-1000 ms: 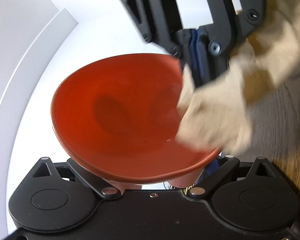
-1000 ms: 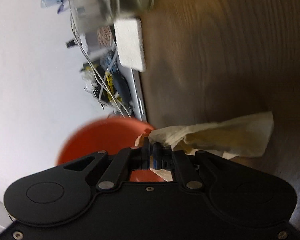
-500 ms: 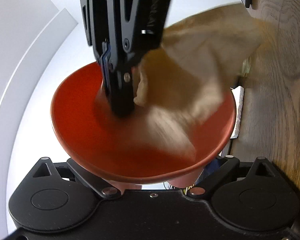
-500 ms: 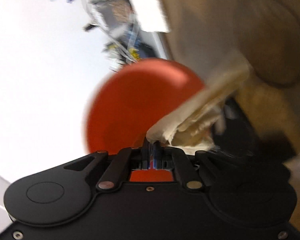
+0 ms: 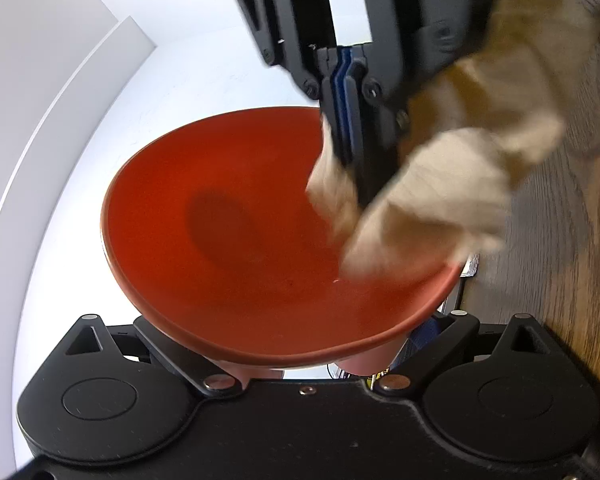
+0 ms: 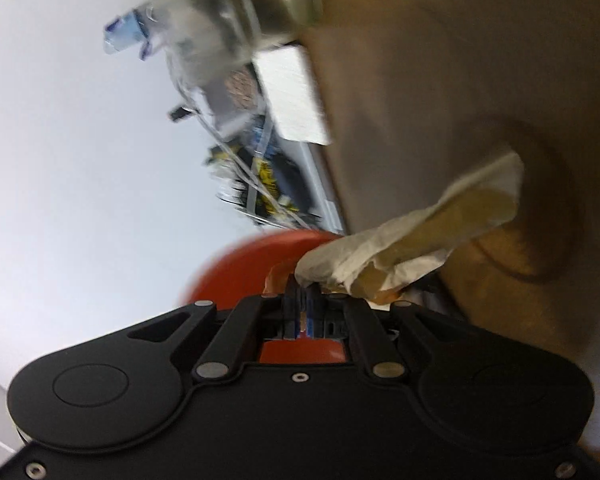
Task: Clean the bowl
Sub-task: 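Rub the paper towel around the orange bowl's inner wall, right gripper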
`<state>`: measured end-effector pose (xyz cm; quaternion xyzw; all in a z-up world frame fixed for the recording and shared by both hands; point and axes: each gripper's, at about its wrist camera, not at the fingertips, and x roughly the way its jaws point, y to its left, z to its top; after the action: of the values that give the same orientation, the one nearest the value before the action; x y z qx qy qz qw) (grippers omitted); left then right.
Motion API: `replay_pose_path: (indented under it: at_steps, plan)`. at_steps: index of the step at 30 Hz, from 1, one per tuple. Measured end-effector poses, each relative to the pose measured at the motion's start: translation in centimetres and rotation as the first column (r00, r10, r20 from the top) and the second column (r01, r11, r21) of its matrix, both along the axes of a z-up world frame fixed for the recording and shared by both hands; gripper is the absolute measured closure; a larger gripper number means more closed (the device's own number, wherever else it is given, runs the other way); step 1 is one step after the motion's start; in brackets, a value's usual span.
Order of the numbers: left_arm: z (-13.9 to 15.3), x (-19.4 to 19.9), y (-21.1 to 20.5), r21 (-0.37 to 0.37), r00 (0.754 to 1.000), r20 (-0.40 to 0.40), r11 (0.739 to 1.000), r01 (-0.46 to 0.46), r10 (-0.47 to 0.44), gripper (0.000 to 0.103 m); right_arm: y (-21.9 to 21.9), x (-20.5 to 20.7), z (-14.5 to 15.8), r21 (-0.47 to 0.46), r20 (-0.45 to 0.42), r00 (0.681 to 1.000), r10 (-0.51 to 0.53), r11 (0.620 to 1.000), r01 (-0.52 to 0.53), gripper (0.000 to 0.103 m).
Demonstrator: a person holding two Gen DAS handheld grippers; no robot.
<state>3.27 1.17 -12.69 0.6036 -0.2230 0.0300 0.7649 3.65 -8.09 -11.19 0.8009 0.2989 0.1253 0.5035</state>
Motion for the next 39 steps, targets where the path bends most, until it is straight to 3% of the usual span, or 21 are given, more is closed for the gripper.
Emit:
replay_pose_path:
  at_steps: [2,5,13,16,18,26,31,35,39]
  plan:
    - [0.0,0.0,0.0,0.000,1.000,0.000,1.000,0.000,0.000,0.008,1.8,-0.4,-0.5,0.026,-0.005,0.997,0.077,0.997,-0.077,0.098]
    - [0.0,0.0,0.0,0.000,1.000,0.000,1.000,0.000,0.000,0.008,3.3,-0.3,0.3,0.069,0.059,0.989,0.132,0.988,-0.136,0.098]
    - [0.0,0.0,0.0,0.000,1.000,0.000,1.000,0.000,0.000,0.008,1.6,1.1,3.4,0.066,0.179,0.984,0.014,0.997,-0.027,0.098]
    - [0.0,0.0,0.0,0.000,1.000,0.000,1.000,0.000,0.000,0.008,-0.5,1.4,2.4,0.017,0.155,0.986,-0.054,0.999,0.052,0.098]
    - [0.0,0.0,0.0,0.000,1.000,0.000,1.000,0.000,0.000,0.008,-1.6,1.2,0.5,0.002,0.089,0.993,-0.082,0.997,0.083,0.098]
    - [0.0,0.0,0.0,0.000,1.000,0.000,1.000,0.000,0.000,0.008,0.2,-0.7,-2.8,0.009,0.023,0.999,0.033,0.999,-0.033,0.098]
    - [0.0,0.0,0.0,0.000,1.000,0.000,1.000,0.000,0.000,0.008,1.4,-2.4,-0.7,0.031,0.079,0.993,0.086,0.996,-0.089,0.098]
    - [0.0,-0.1,0.0,0.000,1.000,0.000,1.000,0.000,0.000,0.008,0.4,-2.2,3.0,0.025,0.186,0.982,0.013,1.000,-0.018,0.098]
    - [0.0,-0.1,0.0,0.000,1.000,-0.001,1.000,0.000,0.000,0.008,-2.0,-1.0,4.4,0.006,0.218,0.974,-0.067,0.998,0.067,0.098]
